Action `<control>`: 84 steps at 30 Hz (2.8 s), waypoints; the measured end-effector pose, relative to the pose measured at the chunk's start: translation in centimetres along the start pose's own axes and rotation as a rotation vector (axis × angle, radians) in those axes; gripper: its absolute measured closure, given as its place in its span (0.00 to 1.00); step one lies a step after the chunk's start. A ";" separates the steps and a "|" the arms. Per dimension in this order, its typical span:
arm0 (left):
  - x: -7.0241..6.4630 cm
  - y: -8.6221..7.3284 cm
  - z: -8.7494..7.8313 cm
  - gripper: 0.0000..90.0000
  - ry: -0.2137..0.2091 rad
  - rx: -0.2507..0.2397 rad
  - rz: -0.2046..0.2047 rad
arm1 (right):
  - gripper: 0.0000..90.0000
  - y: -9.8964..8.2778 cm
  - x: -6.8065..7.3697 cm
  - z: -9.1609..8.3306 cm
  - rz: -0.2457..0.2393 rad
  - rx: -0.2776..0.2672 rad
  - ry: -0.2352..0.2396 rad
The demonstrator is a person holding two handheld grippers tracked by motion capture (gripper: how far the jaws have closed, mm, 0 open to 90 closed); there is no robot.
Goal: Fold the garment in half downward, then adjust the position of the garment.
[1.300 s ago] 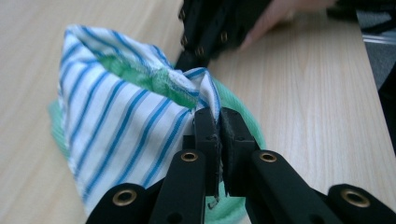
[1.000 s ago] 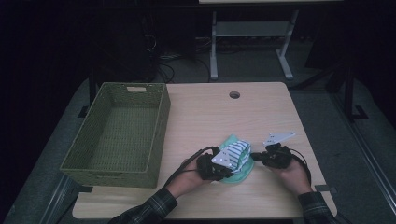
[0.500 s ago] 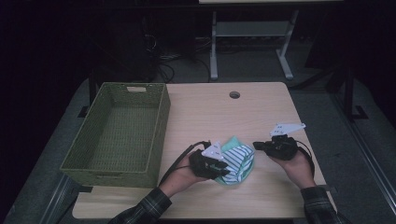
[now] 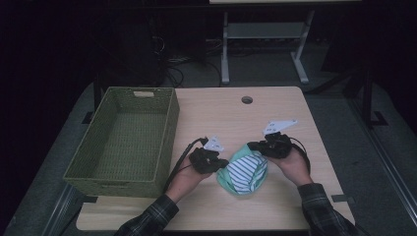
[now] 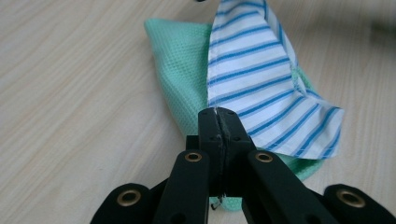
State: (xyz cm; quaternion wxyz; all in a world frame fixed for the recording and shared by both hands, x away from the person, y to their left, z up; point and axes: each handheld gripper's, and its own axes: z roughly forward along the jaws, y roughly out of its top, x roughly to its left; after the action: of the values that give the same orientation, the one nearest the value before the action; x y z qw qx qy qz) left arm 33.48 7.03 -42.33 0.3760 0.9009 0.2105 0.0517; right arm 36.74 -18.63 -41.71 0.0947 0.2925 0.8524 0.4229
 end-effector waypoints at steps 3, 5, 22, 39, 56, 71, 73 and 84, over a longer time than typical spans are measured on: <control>-0.3 -0.1 0.7 0.99 0.003 0.032 0.016 | 1.00 0.3 -0.4 1.5 0.000 0.008 0.017; -0.4 -0.2 1.0 0.99 -0.001 0.050 0.017 | 1.00 0.3 -0.5 2.5 0.006 0.027 0.027; -0.5 -1.5 2.2 1.00 0.026 0.225 0.082 | 1.00 -3.1 -2.6 4.3 0.084 0.122 -0.021; -2.4 0.8 0.0 1.00 -0.068 0.031 0.044 | 1.00 -1.6 -1.7 1.1 0.047 0.037 -0.004; -6.4 1.7 4.0 1.00 -0.186 0.041 0.094 | 1.00 0.9 -1.3 6.0 -0.012 0.093 0.043; -6.4 0.7 5.1 1.00 -0.146 0.158 0.140 | 1.00 -0.7 -2.4 6.9 0.009 0.162 0.030; -5.7 0.4 4.7 1.00 -0.130 0.164 0.127 | 1.00 -1.1 -2.6 6.5 0.012 0.163 0.028; -3.1 -0.4 3.4 1.00 -0.055 0.194 0.104 | 1.00 -2.5 -2.9 4.4 0.028 0.151 0.018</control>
State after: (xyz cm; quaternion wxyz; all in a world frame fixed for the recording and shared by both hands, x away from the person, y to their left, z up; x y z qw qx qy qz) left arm 31.36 3.73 -44.89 0.2895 0.9438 0.1572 0.0259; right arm 39.86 -18.55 -46.61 0.0590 0.3068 0.8786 0.3612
